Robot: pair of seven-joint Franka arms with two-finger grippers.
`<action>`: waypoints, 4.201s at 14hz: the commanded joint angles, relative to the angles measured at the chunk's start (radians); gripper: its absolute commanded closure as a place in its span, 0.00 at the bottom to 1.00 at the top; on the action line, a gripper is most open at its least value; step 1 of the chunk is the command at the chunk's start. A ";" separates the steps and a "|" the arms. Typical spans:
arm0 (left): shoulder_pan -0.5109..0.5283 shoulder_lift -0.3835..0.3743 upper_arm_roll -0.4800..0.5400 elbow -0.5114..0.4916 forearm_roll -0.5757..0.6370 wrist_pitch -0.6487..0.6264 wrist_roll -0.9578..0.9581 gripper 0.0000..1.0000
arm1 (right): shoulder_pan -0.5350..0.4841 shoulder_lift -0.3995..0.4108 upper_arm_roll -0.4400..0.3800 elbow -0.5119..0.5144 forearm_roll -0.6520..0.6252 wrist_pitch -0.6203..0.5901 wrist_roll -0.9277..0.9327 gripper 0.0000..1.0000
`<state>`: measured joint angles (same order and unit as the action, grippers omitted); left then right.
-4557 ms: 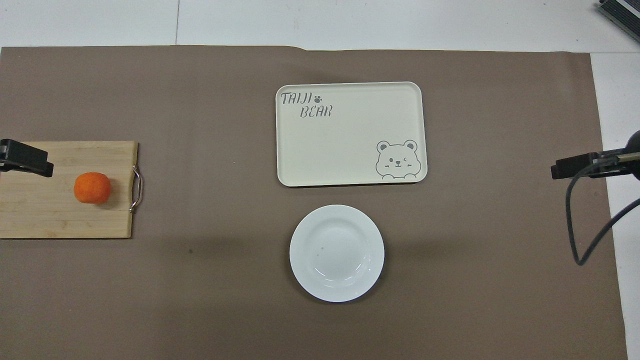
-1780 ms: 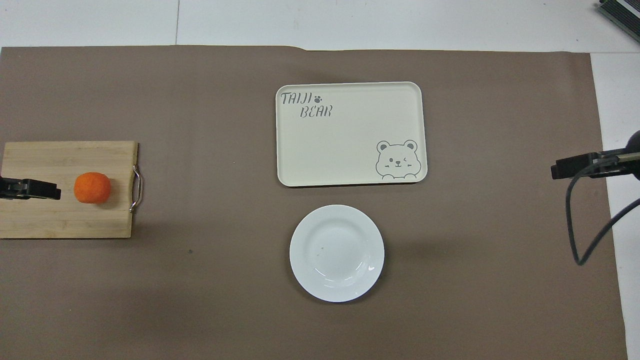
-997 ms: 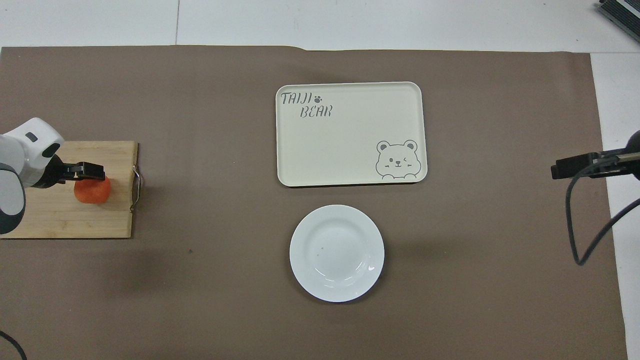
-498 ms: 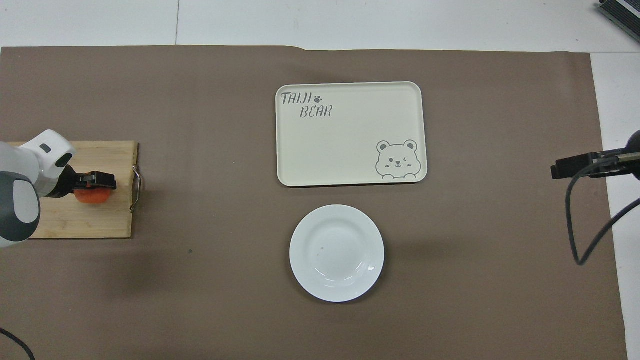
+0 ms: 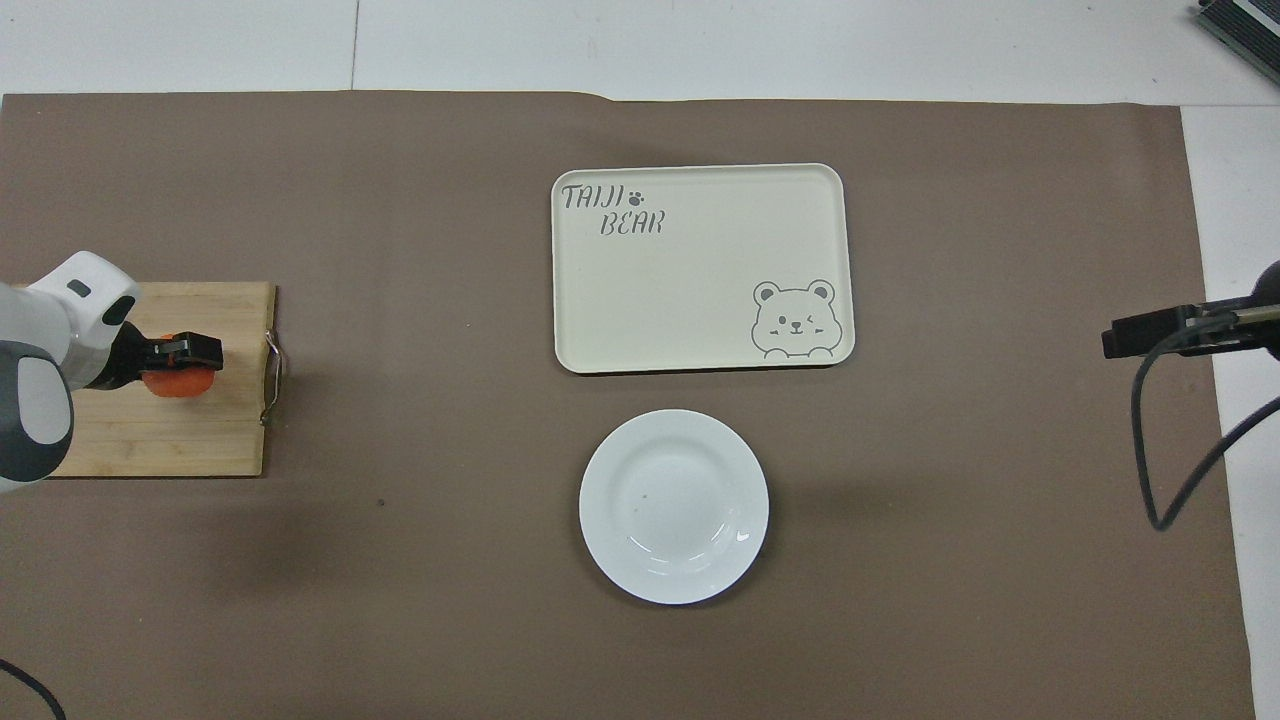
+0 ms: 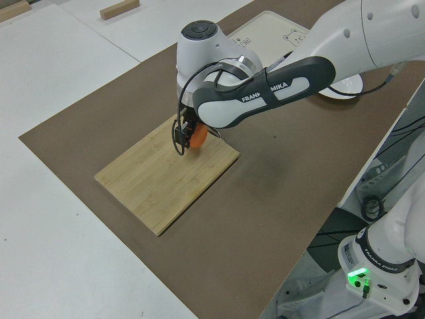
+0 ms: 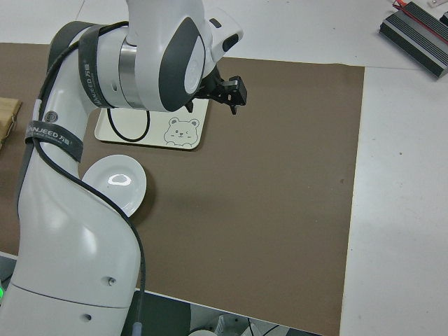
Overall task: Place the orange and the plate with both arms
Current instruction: 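Lower the left gripper onto the orange and close it, then carry the orange with the left gripper and release it on the plate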
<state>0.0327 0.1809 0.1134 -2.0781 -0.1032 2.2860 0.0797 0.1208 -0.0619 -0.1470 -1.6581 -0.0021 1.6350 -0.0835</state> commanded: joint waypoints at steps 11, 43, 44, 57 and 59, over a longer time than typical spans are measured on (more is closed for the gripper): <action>-0.105 -0.161 -0.001 0.294 0.079 -0.509 -0.035 1.00 | -0.009 0.002 0.006 0.009 -0.015 -0.018 -0.016 0.00; -0.904 -0.091 -0.067 0.029 0.030 -0.084 -0.946 1.00 | -0.009 0.002 0.006 0.009 -0.015 -0.018 -0.016 0.00; -0.930 -0.063 -0.067 0.029 0.030 -0.050 -0.986 1.00 | -0.009 0.002 0.006 0.009 -0.015 -0.018 -0.016 0.00; -0.895 -0.030 -0.060 0.070 0.033 -0.051 -0.999 0.00 | -0.009 0.002 0.006 0.009 -0.015 -0.018 -0.016 0.00; -0.840 -0.076 -0.058 0.079 0.033 -0.085 -0.931 0.00 | -0.009 0.002 0.006 0.009 -0.015 -0.018 -0.016 0.00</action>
<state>-0.8559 0.1593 0.0595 -1.9962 -0.0654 2.2534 -0.9114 0.1207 -0.0619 -0.1470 -1.6581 -0.0021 1.6350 -0.0835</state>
